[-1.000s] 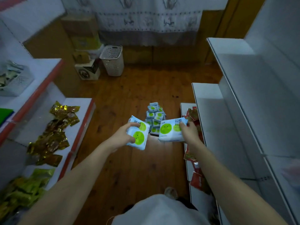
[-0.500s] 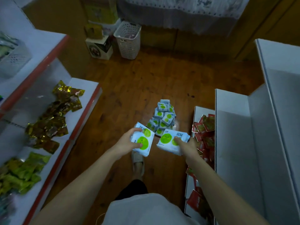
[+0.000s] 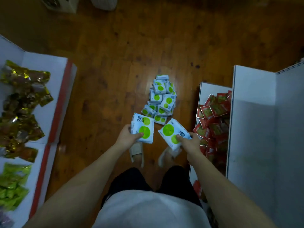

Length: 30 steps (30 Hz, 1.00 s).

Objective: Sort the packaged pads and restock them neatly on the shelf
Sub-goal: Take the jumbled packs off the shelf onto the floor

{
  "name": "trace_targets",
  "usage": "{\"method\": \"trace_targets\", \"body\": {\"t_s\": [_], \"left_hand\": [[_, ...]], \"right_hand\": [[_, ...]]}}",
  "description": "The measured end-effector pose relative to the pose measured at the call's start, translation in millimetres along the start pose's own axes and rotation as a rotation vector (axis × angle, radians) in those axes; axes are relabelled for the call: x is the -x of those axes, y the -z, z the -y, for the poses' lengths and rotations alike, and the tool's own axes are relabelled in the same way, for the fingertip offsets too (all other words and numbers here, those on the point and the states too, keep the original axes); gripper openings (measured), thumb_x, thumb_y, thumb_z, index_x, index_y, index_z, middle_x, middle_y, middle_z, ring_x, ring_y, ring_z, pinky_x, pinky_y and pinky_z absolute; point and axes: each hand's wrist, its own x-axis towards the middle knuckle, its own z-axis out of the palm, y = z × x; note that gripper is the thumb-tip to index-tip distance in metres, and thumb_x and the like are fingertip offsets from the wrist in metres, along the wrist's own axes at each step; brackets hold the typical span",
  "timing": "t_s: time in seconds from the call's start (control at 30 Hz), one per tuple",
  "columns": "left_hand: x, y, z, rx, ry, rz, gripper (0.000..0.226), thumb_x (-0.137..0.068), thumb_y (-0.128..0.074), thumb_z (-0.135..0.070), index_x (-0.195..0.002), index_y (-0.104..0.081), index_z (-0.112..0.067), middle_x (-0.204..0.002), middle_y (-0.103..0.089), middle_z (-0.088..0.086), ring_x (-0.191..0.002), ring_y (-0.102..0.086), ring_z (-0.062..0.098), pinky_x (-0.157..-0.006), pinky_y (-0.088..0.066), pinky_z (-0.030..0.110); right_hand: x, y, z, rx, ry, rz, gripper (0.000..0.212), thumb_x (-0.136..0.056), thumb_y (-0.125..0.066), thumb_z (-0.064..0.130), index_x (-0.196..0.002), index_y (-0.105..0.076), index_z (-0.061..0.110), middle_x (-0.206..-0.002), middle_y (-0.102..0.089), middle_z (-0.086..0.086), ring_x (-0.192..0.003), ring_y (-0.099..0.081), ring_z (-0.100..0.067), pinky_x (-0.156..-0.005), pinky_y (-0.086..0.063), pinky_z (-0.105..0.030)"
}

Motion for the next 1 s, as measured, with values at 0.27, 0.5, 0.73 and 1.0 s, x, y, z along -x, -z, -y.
{"method": "trace_targets", "body": {"t_s": [0.27, 0.5, 0.73, 1.0], "left_hand": [[-203.4, -87.1, 51.9, 0.134, 0.216, -0.045, 0.031, -0.090, -0.067, -0.011, -0.108, -0.043, -0.013, -0.101, -0.063, 0.010, -0.067, -0.068, 0.024, -0.068, -0.059, 0.046], [-397.3, -166.5, 100.4, -0.032, 0.162, -0.142, 0.046, -0.083, -0.073, -0.002, -0.110, -0.037, -0.010, -0.104, -0.053, 0.013, -0.086, -0.057, 0.025, -0.071, -0.055, 0.039], [-484.5, -202.9, 120.8, -0.099, 0.168, -0.297, 0.056, -0.083, -0.067, 0.000, -0.135, -0.047, 0.000, -0.124, -0.059, 0.022, -0.114, -0.057, 0.033, -0.082, -0.040, 0.020], [-472.1, -190.6, 117.5, -0.137, 0.128, -0.138, 0.103, -0.044, -0.063, -0.047, -0.136, -0.048, -0.005, -0.128, -0.060, 0.016, -0.118, -0.056, 0.027, -0.089, -0.039, 0.020]], "right_hand": [[-214.1, -53.6, -38.3, 0.066, -0.106, 0.003, 0.022, -0.084, -0.071, 0.000, -0.095, -0.056, 0.011, -0.090, -0.062, -0.007, -0.085, -0.059, -0.023, -0.067, -0.051, -0.030], [-414.5, -107.8, -31.1, 0.211, 0.156, 0.155, 0.025, -0.089, -0.068, 0.005, -0.102, -0.049, 0.013, -0.091, -0.060, -0.004, -0.066, -0.055, 0.002, -0.052, -0.042, -0.007], [-522.0, -164.3, -12.7, 0.332, 0.179, 0.324, 0.039, -0.096, -0.060, 0.013, -0.134, -0.050, 0.015, -0.122, -0.059, -0.008, -0.093, -0.062, -0.016, -0.066, -0.056, -0.023], [-526.7, -170.6, -21.1, 0.451, 0.196, 0.212, 0.050, -0.093, -0.054, 0.016, -0.141, -0.042, 0.018, -0.140, -0.044, -0.008, -0.122, -0.051, -0.029, -0.098, -0.051, -0.046]]}}
